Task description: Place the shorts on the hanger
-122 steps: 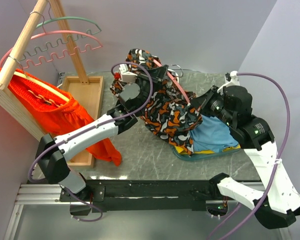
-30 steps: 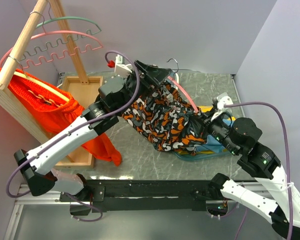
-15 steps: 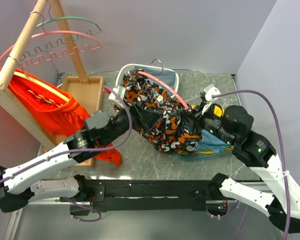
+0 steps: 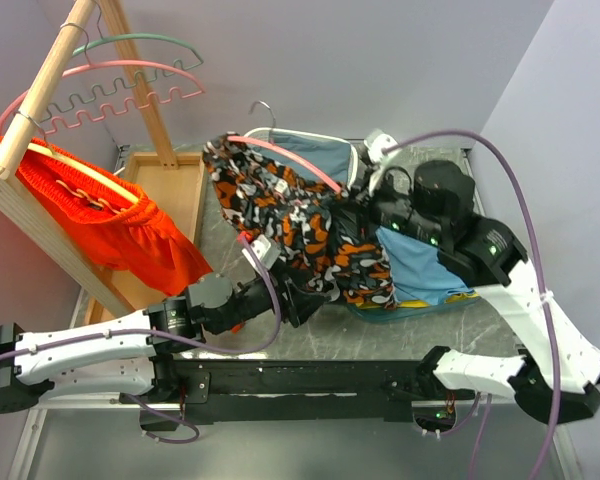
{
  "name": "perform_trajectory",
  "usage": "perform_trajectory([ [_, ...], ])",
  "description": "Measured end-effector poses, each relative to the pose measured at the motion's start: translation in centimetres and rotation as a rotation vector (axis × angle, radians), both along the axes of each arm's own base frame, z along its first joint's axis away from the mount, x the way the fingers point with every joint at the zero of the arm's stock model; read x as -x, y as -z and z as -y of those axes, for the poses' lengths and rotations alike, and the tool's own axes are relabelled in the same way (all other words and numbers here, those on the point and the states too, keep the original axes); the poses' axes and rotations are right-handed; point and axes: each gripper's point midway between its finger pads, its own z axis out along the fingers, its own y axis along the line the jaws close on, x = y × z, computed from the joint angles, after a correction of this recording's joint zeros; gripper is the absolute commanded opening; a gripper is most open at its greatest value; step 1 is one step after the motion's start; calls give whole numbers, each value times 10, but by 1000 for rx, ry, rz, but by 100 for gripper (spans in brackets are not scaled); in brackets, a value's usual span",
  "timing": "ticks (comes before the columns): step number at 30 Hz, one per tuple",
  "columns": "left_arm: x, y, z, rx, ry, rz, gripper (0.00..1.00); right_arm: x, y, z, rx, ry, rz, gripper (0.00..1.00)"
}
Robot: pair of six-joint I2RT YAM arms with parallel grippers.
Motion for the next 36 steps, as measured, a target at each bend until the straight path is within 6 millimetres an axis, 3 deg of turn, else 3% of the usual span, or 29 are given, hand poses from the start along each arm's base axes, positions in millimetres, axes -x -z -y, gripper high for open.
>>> perform_trajectory([
  [12,41,8,8,-33,123,60,73,-22,-57,-71,-45,-150,62,0],
  [22,20,28,-6,-68,-14,53,66,-33,-87,-129,-73,-227,118,0],
  [30,1,32,-29,-52,-151,40,65,-47,-63,-164,-50,-268,91,0],
  [36,1,69,-29,-137,-162,18,65,-63,-56,-193,-60,-285,114,0],
])
